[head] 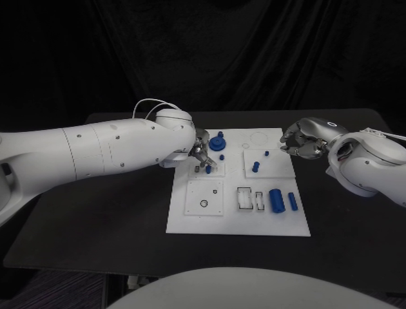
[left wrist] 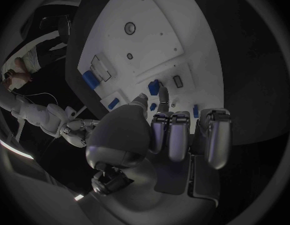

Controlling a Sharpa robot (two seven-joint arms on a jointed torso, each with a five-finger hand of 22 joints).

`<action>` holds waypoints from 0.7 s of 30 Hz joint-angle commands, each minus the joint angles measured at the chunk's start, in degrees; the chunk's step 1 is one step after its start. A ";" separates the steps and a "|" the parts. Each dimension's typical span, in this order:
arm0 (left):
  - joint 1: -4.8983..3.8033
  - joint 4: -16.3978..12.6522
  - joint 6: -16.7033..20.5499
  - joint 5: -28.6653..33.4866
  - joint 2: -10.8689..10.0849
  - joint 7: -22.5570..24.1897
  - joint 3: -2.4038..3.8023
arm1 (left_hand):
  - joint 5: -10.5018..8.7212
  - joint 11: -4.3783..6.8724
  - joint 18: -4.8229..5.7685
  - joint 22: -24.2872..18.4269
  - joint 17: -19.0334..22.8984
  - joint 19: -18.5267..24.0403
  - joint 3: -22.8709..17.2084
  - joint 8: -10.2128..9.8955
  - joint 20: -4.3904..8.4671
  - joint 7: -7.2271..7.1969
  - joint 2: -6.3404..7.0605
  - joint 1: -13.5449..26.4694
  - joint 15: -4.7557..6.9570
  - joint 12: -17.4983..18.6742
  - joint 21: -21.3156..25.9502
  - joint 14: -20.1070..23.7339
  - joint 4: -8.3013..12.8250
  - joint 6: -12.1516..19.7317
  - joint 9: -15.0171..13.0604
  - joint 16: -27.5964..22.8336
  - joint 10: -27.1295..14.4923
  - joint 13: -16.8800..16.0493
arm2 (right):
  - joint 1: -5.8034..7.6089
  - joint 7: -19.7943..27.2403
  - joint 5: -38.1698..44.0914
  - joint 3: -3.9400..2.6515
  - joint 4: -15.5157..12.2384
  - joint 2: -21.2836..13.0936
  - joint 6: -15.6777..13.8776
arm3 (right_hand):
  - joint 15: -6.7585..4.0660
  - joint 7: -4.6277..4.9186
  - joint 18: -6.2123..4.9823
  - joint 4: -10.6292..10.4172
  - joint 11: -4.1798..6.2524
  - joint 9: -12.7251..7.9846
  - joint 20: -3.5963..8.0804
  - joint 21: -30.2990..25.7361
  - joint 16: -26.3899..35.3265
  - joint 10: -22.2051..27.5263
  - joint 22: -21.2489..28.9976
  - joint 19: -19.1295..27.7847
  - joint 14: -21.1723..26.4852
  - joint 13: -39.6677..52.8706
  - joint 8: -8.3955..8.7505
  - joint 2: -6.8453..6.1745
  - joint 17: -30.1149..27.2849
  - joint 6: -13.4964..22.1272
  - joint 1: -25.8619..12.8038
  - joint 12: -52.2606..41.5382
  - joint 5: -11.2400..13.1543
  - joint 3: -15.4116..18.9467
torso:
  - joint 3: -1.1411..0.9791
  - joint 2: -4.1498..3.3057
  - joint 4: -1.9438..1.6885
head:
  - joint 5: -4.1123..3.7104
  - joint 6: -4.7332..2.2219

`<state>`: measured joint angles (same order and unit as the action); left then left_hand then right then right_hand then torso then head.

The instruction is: Assemble the parts on the task board

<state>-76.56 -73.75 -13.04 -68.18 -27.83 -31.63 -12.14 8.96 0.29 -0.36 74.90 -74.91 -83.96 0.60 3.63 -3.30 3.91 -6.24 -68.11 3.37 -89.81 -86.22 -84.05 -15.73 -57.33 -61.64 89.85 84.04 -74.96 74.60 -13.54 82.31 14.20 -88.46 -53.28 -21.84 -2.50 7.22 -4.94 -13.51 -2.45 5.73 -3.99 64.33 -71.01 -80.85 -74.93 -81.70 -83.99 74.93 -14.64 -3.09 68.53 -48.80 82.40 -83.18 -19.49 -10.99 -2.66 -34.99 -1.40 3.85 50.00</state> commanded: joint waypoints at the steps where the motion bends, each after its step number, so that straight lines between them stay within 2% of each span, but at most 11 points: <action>1: 0.23 0.13 -0.51 0.00 0.24 0.22 0.04 | 0.29 -0.29 -0.76 13.61 -15.09 -3.32 -0.12 0.12 -0.25 0.17 -0.05 0.51 -0.49 -0.19 0.30 -5.95 -0.30 -0.06 0.13 0.15 5.96 -15.04 | -0.12 -0.37 0.18 -0.04 -0.09 -0.06 -0.19 | 0.35 -0.01 -0.62 -0.01 0.24 -0.05 0.10 -0.35 0.00 0.31 -3.58 0.30 -1.52 3.28 -0.11 0.24 0.04 -0.49 -0.27 0.25 -0.17 -0.30 | -0.05 0.00 -0.05 | -0.06 0.00; 21: 1.18 0.67 -0.28 0.00 0.70 0.27 0.04 | 0.96 -0.25 -0.83 13.51 -15.09 -3.15 -0.39 0.14 -0.26 0.11 -0.27 0.34 -0.47 -0.19 0.58 -5.95 -0.21 -0.11 0.42 0.15 5.96 -15.04 | -0.11 0.01 0.14 -0.04 -0.19 -0.02 -0.41 | 0.34 -0.01 -0.62 0.00 0.25 -0.10 0.11 -0.38 0.02 0.29 -3.58 0.27 -1.54 3.30 -0.11 0.22 0.01 -0.49 -0.25 0.23 -0.27 -0.40 | -0.05 -0.05 0.00 | -0.15 0.00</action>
<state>-75.49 -73.07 -13.11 -68.24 -27.31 -31.64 -12.14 9.79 0.29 -0.36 74.95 -74.90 -83.96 0.44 3.63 -3.30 3.90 -6.24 -68.12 3.37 -89.81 -85.98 -84.05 -15.89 -57.33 -61.27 89.85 84.03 -74.96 74.60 -13.41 82.29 14.20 -88.55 -53.27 -21.86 -2.50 7.22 -4.94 -13.51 -2.45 5.68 -3.99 64.26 -71.01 -80.85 -74.93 -81.70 -83.99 74.92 -14.64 -3.09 68.52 -48.79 82.40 -83.18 -19.49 -10.99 -2.70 -35.01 -1.41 3.70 50.00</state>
